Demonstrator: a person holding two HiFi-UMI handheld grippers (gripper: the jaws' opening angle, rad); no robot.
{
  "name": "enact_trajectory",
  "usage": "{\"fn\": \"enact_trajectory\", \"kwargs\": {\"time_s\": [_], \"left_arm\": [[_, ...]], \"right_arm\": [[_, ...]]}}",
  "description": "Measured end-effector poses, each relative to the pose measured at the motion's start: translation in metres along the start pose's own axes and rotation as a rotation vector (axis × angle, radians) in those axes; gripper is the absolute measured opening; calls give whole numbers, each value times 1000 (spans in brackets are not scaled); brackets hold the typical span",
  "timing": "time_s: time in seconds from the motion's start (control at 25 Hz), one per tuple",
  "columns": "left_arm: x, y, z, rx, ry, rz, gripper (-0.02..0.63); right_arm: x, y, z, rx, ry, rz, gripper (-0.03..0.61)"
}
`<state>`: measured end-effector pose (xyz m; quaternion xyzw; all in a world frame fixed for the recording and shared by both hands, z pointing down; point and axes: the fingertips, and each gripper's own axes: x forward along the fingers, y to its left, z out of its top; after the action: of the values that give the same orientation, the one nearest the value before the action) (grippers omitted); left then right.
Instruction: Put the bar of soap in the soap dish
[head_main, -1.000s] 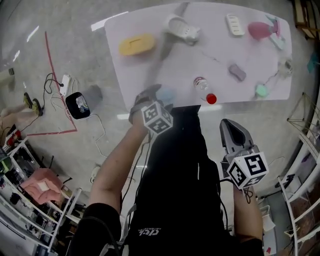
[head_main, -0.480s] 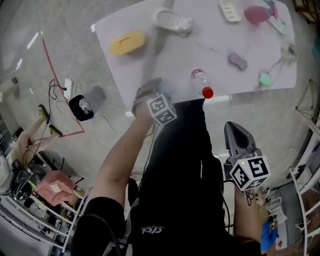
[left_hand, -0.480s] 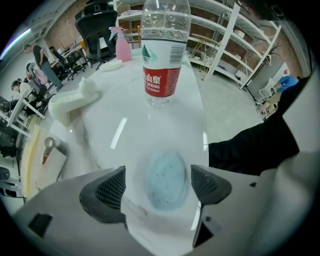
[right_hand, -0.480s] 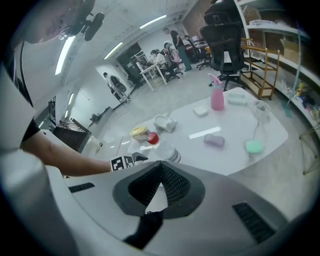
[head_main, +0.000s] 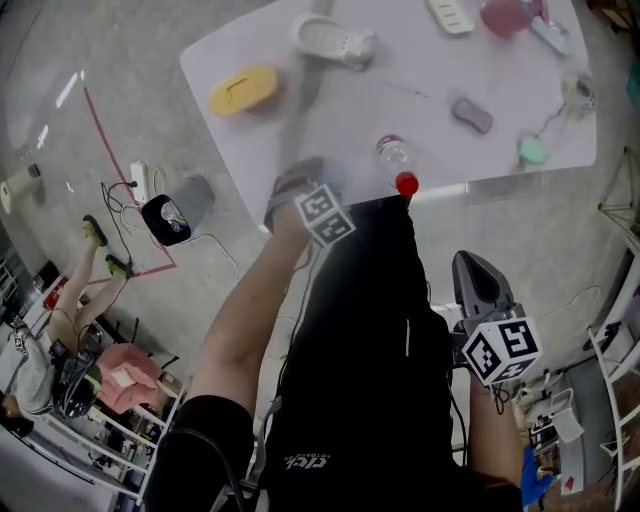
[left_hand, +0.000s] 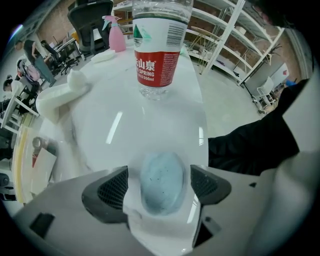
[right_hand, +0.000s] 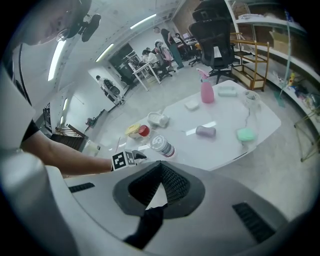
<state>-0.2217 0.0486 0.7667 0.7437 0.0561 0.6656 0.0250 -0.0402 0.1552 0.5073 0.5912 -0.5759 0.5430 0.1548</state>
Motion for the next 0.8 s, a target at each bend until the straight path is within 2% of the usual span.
{"fn": "enact_trajectory", "kwargs": {"time_s": [0.24,0.36,0.52,0.6,0.68,0.8], "left_arm": [[0,0,-1,19,10,4,385],[-1,2,2,37,17,-1,293],[-2,6,3,33,25,-11,288],[-3,6,3,29,22,-12,288],[-4,6,3,14,18,-19,285],[-4,9,7,-53,9,-49,282]], "right_arm": [[3,-2,7,-7,-18,8,14],[7,-1,14,-33,-22,16,14],[18,10,32,-78,-41,53,14],[21,16,45,-65,-67,81,14],[23,19,57,-38,-96,103,14],[24,20,63,-28,-114,111,14]]}}
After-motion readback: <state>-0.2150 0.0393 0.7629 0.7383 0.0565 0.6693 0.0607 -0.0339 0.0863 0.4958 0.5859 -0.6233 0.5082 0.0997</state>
